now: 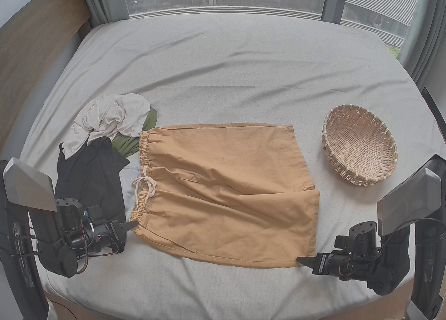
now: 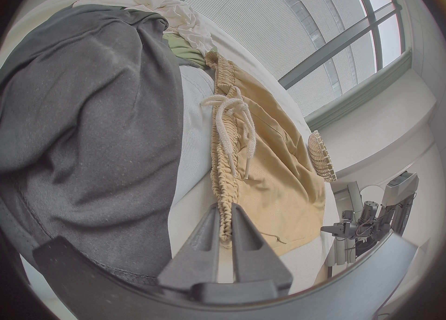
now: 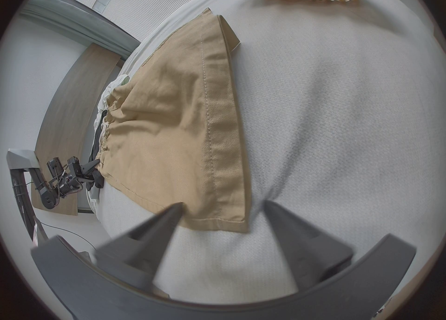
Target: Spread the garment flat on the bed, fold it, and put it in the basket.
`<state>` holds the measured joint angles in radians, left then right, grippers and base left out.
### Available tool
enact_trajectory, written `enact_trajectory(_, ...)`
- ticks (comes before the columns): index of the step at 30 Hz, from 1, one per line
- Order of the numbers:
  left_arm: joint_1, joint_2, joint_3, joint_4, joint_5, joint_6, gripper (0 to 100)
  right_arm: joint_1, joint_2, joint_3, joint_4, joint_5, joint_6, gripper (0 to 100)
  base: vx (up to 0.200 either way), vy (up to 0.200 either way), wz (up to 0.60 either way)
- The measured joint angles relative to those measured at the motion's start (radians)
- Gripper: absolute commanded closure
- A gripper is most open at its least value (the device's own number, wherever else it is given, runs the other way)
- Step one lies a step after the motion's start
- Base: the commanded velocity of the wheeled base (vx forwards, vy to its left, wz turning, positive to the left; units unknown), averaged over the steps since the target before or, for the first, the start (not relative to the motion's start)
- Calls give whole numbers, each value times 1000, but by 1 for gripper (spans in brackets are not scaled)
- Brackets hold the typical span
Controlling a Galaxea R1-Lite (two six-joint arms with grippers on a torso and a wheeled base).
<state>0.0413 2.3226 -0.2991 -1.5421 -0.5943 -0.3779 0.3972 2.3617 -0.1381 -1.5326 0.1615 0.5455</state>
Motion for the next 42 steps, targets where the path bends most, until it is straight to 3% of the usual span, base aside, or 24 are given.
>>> enact_trajectory(9,2,-16,15,-1,-8,-24,100,0,-25,3,-3,3,29,100,0,0,0)
enact_trajectory(17,-5,-123,106,9,-81,-107,100,2,-127,86,-4,3,36,100,0,0,0)
enact_trajectory(31,19,-118,219,12,-61,24,100,54,-177,120,119,-1,31,100,0,0,0)
enact_trajectory(42,78,-85,279,13,-64,195,100,112,-188,120,216,-37,27,100,0,0,0)
